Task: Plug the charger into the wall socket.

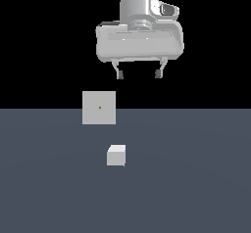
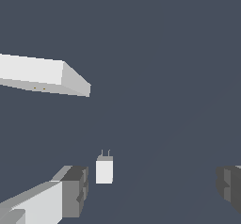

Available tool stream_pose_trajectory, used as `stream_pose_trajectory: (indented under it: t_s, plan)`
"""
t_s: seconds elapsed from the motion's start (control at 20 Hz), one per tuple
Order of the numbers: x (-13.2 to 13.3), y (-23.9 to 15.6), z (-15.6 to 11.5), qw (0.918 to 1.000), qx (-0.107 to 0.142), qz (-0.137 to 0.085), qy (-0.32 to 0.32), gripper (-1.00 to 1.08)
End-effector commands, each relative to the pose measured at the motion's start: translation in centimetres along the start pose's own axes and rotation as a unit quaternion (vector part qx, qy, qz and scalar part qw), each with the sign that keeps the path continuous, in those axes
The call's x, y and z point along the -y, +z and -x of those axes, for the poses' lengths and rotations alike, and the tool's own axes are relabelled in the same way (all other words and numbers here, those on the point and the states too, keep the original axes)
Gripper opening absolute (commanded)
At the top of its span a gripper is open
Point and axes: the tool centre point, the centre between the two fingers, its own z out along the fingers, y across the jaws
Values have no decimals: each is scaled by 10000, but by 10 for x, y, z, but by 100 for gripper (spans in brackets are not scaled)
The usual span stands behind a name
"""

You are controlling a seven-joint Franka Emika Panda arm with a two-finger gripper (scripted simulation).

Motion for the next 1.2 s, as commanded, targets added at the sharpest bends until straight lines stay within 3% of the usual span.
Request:
stream_pose_trajectory:
  t_s: [0.0, 0.55, 1.15]
  plan:
    - [0, 0, 0, 10000, 0, 0, 0, 100]
    - [4, 9, 9, 9999, -156, -8, 11, 100]
    - [18, 38, 36, 9978, -664, -37, 46, 100]
